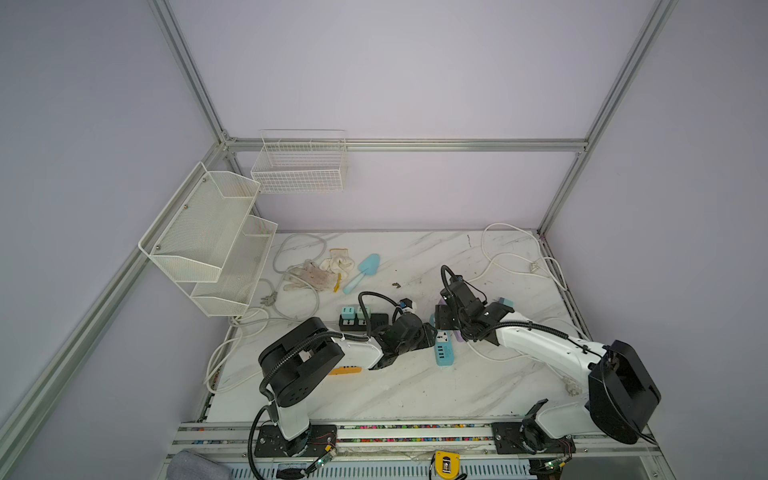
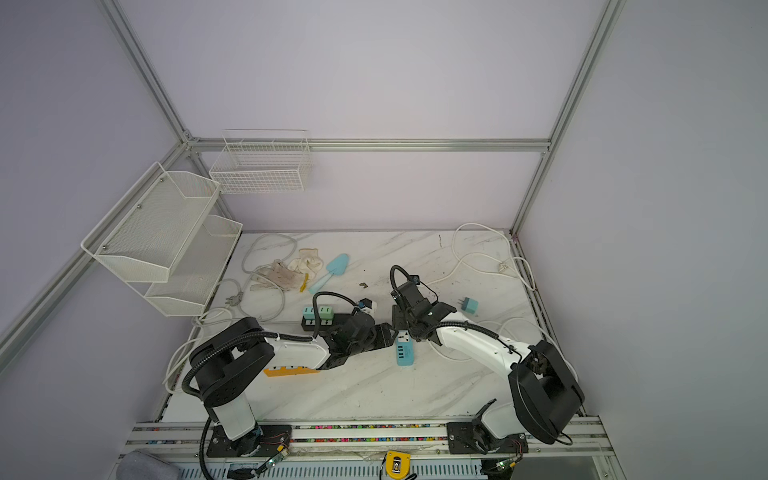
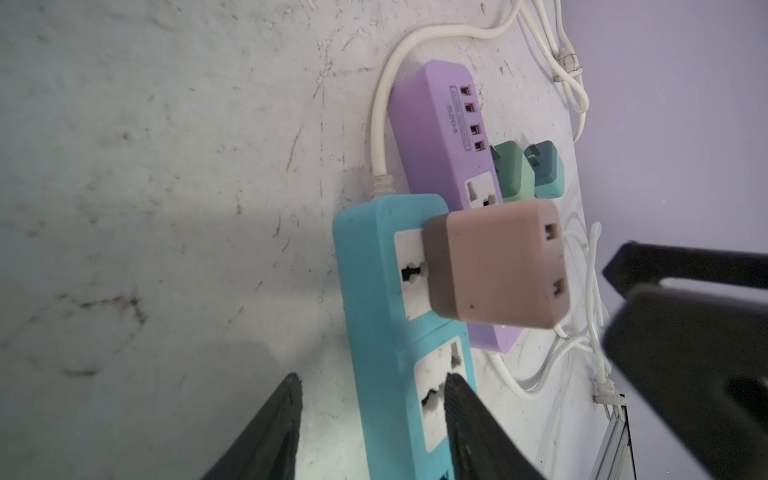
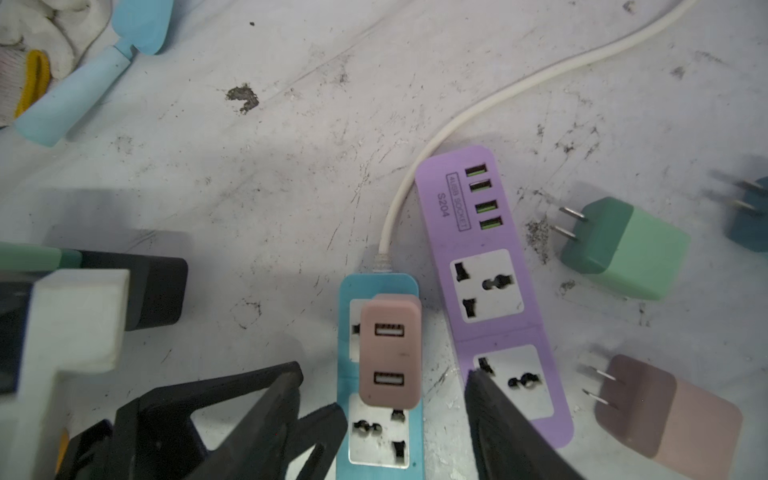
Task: Pull the plug off the socket
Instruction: 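Return the right gripper to the second pink plug and close on it, then pull the second pink plug out with right gripper while left holds strip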
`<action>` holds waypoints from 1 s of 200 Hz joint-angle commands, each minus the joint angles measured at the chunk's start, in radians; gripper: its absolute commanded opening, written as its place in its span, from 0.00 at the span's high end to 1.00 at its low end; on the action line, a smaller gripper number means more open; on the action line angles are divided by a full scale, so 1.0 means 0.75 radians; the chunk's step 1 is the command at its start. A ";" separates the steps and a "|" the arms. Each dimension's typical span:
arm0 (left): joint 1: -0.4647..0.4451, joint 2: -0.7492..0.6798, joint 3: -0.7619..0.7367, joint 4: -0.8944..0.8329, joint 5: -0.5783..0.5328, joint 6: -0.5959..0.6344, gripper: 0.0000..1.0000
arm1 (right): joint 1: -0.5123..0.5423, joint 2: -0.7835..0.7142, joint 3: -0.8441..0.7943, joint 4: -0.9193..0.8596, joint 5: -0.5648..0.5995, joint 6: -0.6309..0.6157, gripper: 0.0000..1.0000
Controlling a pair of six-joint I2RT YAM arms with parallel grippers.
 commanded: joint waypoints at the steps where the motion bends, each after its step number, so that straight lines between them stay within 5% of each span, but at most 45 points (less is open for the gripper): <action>1: 0.009 0.026 0.125 0.076 0.069 0.008 0.47 | 0.009 0.042 0.045 -0.038 0.056 -0.006 0.36; 200: 0.008 0.150 0.078 0.062 0.110 -0.094 0.63 | 0.019 0.272 0.058 0.074 0.048 -0.023 0.62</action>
